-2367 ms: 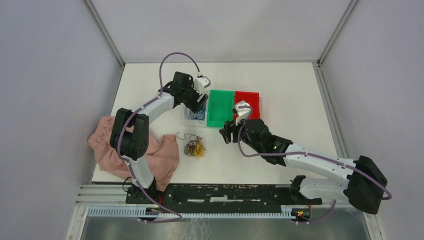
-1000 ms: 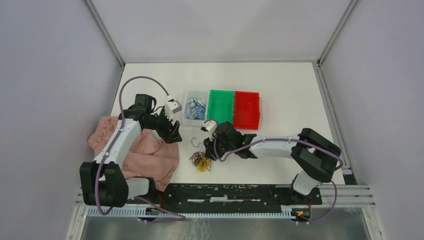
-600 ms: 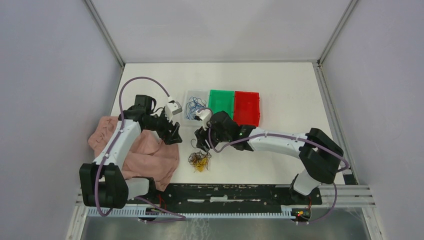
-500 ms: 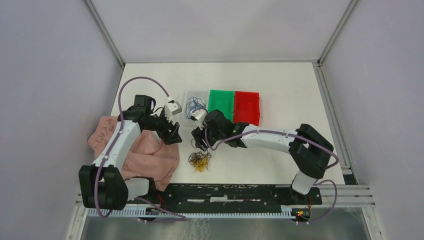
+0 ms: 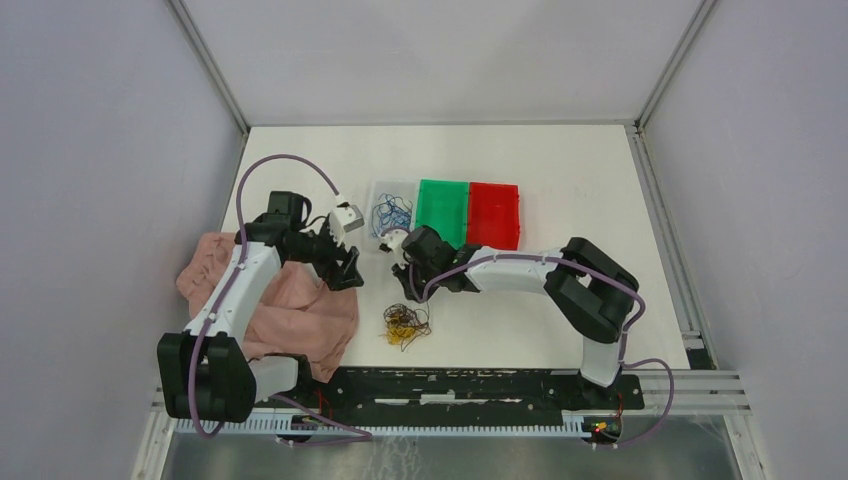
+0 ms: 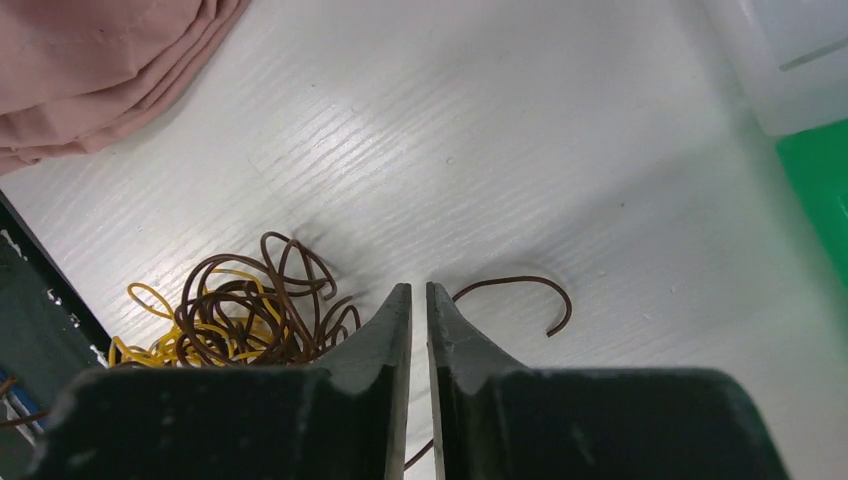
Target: Untangle the cables
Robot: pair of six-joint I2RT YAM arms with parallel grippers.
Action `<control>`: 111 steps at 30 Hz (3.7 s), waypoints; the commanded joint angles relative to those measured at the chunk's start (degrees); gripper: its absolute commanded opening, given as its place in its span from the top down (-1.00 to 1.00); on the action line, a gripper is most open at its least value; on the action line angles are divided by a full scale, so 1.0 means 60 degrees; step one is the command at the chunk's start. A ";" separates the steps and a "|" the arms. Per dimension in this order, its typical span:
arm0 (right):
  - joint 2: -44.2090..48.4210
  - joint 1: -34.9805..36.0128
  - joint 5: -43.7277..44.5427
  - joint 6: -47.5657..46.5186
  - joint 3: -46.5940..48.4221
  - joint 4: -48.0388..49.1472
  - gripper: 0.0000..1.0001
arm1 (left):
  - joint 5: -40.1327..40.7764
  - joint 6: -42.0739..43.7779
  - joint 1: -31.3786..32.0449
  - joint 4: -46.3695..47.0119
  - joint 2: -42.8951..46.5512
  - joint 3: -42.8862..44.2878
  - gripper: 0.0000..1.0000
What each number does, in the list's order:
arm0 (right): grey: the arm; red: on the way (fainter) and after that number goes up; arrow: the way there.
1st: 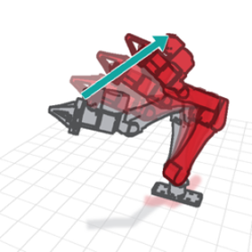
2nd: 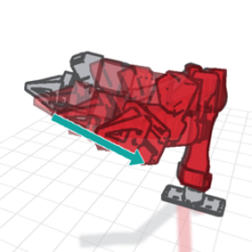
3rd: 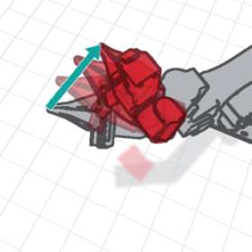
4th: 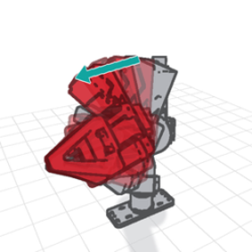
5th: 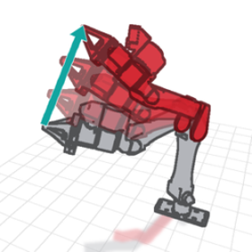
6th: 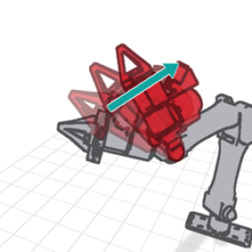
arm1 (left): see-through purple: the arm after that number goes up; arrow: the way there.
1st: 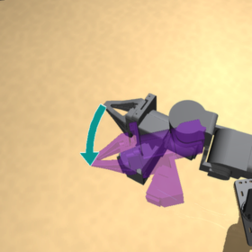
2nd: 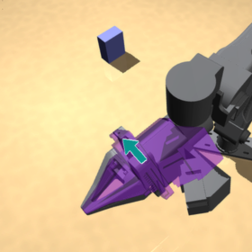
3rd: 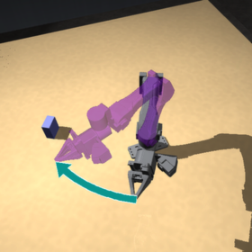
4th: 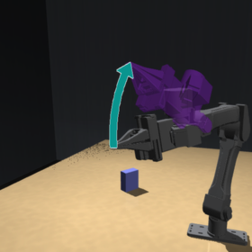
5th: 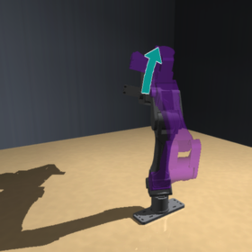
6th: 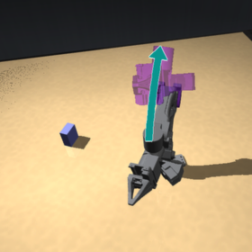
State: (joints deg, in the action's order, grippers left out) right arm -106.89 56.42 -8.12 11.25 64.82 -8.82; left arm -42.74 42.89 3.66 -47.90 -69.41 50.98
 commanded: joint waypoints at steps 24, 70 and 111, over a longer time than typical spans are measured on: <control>0.2891 -0.0146 0.0900 0.2077 -0.2260 0.0574 -0.09 | -0.0956 0.0391 0.0003 -0.0595 0.0613 0.0479 -0.75; 0.5174 0.0480 -0.0473 0.4643 -0.0519 0.5619 0.85 | -0.3210 -0.4967 0.1193 0.4655 0.5423 -0.1587 -0.47; 0.6949 0.1062 0.1097 0.2681 -0.2943 0.5102 -0.39 | -0.2752 -0.8130 0.1353 0.6592 0.5977 -0.1121 0.94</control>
State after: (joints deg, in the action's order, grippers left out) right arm -63.05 62.48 -4.03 27.97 44.14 16.45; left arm -59.07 5.69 11.66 -16.38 -33.69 44.16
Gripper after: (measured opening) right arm 0.705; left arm 0.060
